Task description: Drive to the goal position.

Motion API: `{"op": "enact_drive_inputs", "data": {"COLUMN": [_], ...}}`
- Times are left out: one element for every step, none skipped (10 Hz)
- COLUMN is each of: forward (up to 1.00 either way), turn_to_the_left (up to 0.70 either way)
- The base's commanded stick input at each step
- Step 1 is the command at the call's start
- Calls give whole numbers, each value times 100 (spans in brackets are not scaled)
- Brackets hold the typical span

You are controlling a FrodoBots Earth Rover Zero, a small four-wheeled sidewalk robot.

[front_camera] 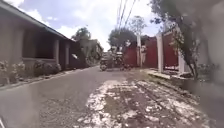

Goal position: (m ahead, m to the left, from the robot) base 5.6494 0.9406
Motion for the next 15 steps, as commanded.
{"op": "enact_drive_inputs", "data": {"forward": [70, 70, 70, 70, 70, 70, 70, 70, 70, 70, 70, 70, 70, 70, 70], "turn_to_the_left": [0, 0, 0, 0, 0, 0, 0, 0, 0, 0, 0, 0, 0, 0, 0]}}
